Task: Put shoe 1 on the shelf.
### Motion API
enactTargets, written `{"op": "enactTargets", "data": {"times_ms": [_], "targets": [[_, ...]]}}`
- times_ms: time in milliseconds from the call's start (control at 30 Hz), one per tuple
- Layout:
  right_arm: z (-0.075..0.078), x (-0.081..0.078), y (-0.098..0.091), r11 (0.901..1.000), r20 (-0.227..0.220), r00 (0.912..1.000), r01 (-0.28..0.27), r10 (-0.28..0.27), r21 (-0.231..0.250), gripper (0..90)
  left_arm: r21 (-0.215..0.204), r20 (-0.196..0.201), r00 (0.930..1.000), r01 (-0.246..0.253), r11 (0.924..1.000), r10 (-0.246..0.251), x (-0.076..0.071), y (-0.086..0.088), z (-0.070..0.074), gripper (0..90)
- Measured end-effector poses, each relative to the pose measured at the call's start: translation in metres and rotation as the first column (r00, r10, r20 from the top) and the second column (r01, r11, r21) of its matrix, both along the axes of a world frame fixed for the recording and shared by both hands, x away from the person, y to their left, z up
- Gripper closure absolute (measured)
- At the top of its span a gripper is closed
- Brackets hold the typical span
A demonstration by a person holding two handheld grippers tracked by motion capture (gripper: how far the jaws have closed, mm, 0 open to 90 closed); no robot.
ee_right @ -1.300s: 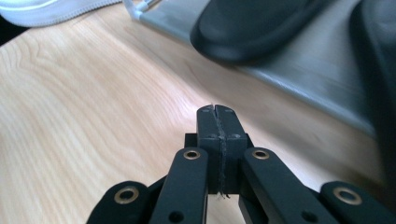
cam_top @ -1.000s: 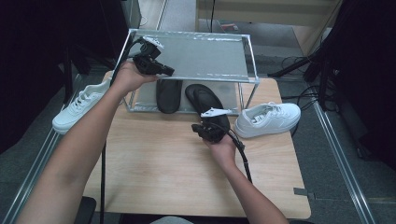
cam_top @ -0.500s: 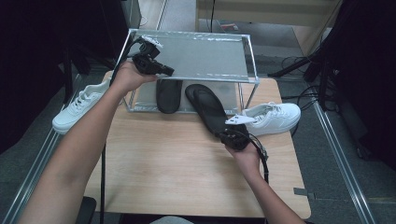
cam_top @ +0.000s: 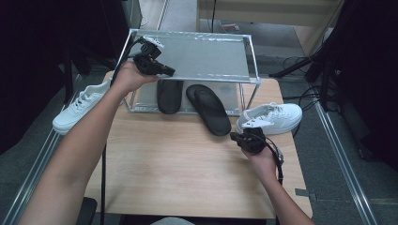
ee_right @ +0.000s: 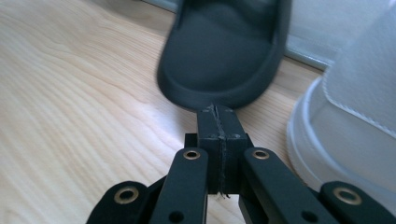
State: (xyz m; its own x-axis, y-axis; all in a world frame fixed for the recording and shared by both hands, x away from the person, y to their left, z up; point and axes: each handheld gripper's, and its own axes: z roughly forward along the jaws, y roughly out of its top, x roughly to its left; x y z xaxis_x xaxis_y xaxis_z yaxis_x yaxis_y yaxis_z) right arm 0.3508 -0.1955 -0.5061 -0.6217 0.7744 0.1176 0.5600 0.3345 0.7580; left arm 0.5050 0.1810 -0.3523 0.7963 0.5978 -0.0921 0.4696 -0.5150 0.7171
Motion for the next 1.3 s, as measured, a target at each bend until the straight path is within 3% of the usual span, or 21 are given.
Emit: {"op": "enactTargets", "data": {"times_ms": [233,467,1300], "targets": [[-0.008,0.008,0.003,0.9996,-0.010,0.9999,0.011,-0.011,-0.026,90.0,0.008,0.003,1.0000,-0.003,1.0000,0.003,-0.001,-0.001,0.001,90.0],[-0.011,0.014,0.008,0.9996,-0.019,0.9995,0.025,-0.025,-0.009,90.0,-0.017,-0.008,1.0000,-0.003,0.9998,0.003,0.000,0.001,-0.001,90.0],[-0.011,0.045,0.041,0.9982,-0.022,0.9980,0.059,-0.058,0.016,90.0,-0.017,-0.006,1.0000,-0.005,0.9998,0.005,0.000,0.002,-0.001,90.0]]}}
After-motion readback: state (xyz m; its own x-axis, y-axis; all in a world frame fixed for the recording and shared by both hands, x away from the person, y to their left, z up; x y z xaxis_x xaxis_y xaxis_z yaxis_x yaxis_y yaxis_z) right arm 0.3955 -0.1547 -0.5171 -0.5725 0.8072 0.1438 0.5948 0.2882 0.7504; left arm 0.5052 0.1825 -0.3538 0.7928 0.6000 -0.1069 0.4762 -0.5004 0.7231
